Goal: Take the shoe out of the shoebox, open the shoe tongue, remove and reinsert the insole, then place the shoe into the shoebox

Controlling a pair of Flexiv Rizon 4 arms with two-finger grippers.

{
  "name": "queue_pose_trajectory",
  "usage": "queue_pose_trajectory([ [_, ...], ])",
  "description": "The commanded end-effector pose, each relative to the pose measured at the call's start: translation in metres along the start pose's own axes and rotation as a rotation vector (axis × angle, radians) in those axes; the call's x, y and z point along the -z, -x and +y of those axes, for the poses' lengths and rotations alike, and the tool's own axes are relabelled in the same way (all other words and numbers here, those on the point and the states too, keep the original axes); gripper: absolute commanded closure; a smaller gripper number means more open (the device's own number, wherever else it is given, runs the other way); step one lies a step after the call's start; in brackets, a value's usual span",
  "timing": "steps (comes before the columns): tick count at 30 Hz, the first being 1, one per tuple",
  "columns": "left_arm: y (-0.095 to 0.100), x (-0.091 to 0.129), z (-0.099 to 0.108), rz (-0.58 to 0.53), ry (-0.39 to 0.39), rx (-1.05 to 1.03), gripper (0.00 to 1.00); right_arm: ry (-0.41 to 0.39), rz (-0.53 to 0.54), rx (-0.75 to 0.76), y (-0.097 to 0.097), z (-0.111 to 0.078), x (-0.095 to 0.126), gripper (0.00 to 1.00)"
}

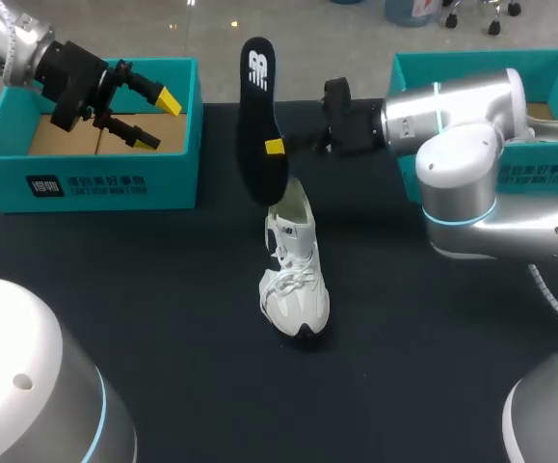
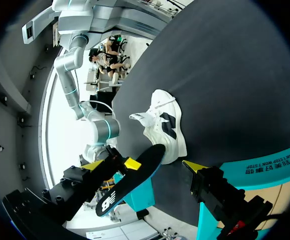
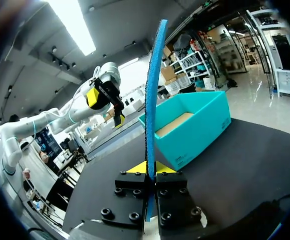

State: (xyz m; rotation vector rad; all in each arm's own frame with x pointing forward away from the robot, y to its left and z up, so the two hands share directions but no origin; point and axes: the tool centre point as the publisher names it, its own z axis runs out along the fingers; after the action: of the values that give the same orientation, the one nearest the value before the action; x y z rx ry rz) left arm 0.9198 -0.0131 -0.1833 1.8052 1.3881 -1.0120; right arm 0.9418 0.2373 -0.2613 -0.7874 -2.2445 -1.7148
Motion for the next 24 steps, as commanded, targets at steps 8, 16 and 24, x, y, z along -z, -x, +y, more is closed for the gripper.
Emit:
queue_pose_trajectory([
  [8,0.0,0.001,0.0,0.003,-0.001,0.0,0.0,-0.013,-0.013,0.002,0.004,-0.014,-0.003,1.0],
  [16,0.0,0.001,0.0,0.003,-0.001,0.0,0.0,-0.045,-0.009,-0.013,0.006,-0.023,-0.004,1.0],
  [24,0.0,0.001,0.0,0.003,-0.001,0.0,0.0,-0.019,-0.016,0.006,0.002,-0.006,0.005,1.0],
])
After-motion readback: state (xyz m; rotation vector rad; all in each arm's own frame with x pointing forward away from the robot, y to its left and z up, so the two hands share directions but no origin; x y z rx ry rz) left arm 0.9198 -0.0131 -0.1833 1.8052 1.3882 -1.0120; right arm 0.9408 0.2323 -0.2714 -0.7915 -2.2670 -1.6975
